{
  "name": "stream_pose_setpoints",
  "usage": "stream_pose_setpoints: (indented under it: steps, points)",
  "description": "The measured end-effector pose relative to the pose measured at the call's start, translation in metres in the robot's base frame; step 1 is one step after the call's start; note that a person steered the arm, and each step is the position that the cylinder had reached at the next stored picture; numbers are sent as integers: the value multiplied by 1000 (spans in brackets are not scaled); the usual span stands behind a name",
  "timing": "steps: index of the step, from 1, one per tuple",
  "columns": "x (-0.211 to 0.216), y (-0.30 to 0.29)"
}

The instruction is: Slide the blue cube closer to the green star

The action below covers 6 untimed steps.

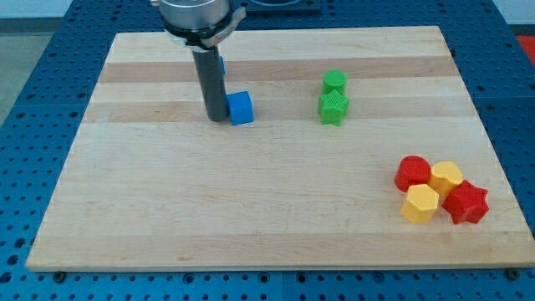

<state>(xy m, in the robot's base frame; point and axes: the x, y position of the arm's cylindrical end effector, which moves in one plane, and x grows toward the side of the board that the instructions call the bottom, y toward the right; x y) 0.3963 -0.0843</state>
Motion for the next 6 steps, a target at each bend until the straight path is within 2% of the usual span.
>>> stream_pose_setpoints:
  steps: [3, 6]
  points:
    - [-29, 20]
    - [-10, 86]
